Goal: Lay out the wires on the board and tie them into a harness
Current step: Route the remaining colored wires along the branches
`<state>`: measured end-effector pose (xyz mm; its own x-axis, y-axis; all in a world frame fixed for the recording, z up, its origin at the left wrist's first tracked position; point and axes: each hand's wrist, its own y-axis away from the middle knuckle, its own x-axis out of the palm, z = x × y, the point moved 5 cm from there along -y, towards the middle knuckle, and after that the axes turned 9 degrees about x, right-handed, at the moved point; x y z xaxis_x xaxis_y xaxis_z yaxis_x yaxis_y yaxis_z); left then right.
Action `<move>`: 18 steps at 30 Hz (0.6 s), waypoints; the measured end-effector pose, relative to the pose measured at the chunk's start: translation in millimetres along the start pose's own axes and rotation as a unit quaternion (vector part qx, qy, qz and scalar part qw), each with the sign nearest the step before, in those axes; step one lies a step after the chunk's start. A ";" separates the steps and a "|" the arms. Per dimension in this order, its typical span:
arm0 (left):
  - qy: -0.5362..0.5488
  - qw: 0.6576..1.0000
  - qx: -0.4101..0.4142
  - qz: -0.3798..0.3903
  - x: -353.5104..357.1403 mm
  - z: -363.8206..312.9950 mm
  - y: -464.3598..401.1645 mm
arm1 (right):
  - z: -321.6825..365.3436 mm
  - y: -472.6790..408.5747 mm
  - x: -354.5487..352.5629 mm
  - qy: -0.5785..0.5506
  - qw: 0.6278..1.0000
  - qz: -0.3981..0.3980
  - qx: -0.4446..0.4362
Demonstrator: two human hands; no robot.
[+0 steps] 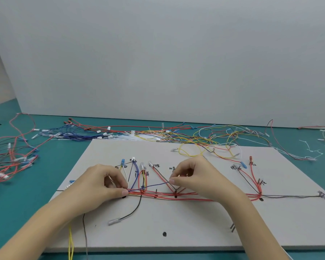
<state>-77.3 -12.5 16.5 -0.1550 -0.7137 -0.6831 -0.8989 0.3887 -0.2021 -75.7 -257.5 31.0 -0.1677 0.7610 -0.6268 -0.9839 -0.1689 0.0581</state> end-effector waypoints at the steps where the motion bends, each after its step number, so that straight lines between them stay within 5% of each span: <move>1: -0.007 1.000 0.000 -0.003 0.1 0.3 -0.2 | 0.2 0.0 0.0 0.007 1.000 0.002 -0.004; 18: -0.008 0.999 -0.025 -0.036 2.2 -1.7 -0.2 | 34.7 -58.7 16.4 0.140 0.984 -0.106 -0.014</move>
<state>-78.2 -15.1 16.3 -0.0832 -0.7291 -0.6793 -0.9272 0.3064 -0.2153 -22.8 -213.3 44.3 0.0683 0.5800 -0.8117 -0.9922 -0.0458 -0.1162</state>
